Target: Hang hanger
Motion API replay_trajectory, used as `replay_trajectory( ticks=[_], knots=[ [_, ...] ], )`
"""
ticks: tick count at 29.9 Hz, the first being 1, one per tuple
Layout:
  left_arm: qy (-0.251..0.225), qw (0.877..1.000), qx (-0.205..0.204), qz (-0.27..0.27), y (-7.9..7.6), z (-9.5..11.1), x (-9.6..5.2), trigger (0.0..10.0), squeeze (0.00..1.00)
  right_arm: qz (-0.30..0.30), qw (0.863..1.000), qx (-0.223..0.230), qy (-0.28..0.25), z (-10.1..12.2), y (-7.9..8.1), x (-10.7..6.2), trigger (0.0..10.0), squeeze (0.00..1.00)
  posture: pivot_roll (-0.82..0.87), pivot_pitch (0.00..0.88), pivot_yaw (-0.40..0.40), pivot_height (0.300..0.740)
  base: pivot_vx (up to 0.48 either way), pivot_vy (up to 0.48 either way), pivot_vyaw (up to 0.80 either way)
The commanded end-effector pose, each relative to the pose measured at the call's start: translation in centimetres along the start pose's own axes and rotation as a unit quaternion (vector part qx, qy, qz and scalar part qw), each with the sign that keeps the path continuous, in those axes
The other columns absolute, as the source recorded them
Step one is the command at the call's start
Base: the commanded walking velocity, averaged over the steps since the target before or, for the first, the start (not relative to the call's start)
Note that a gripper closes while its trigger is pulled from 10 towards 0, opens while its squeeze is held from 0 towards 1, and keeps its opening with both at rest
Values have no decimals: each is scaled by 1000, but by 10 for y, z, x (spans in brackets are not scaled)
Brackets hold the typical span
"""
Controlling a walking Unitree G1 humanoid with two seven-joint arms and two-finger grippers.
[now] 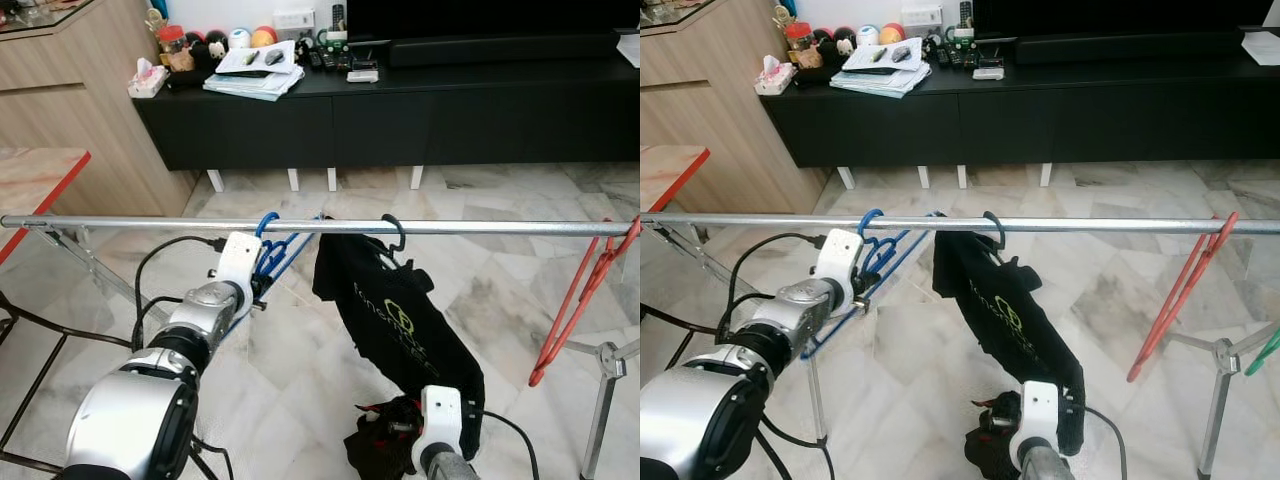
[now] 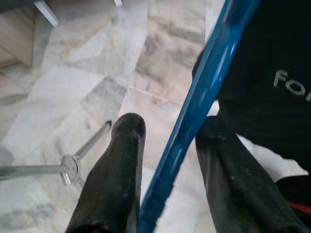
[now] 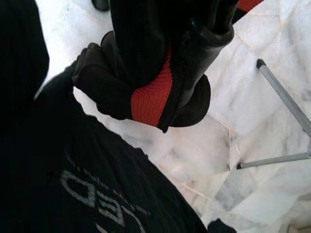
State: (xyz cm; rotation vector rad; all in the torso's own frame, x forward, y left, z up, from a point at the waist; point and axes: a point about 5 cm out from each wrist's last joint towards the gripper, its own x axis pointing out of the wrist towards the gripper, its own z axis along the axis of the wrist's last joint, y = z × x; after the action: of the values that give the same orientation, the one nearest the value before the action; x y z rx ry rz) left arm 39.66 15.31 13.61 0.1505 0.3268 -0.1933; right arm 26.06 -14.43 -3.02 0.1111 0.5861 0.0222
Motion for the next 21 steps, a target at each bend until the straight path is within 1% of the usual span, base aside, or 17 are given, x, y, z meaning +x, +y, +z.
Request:
replay_trajectory(
  ticks=[1,3,4,6,8,13,14,15,21],
  knots=[
    [-17,1000,-7,6,11,-1,-3,10000,1000,6,1000,2,7,-3,4,0,10000,0,-46,126,102,740,0,0,0],
    [-34,999,-6,-2,15,2,-5,10000,1000,7,1000,0,6,-1,3,1,10000,0,-40,115,97,740,0,0,0],
    [-34,999,-6,-2,15,2,-5,10000,1000,7,1000,0,6,-1,3,1,10000,0,-40,115,97,740,0,0,0],
    [-46,999,-5,-14,20,0,-9,10000,1000,8,1000,-3,6,3,3,3,10000,0,-33,99,90,740,0,0,0],
    [-48,998,-2,-28,22,-4,-13,10000,1000,10,1000,-4,6,4,2,3,10000,0,-31,94,90,740,0,0,0],
    [-47,998,5,-38,25,-9,-17,10000,1000,11,1000,-6,6,5,3,4,10000,0,-29,84,87,740,0,0,0],
    [-48,998,11,-39,29,-13,-21,10000,1000,13,1000,-8,6,7,3,5,10000,0,-24,69,82,740,0,0,0],
    [-53,998,16,-36,35,-16,-29,10000,1000,14,1000,-9,6,8,3,5,10000,0,-19,59,78,740,0,0,0],
    [-53,998,16,-36,35,-16,-29,10000,1000,14,1000,-9,6,8,3,5,10000,0,-19,59,78,740,0,0,0]
  ],
)
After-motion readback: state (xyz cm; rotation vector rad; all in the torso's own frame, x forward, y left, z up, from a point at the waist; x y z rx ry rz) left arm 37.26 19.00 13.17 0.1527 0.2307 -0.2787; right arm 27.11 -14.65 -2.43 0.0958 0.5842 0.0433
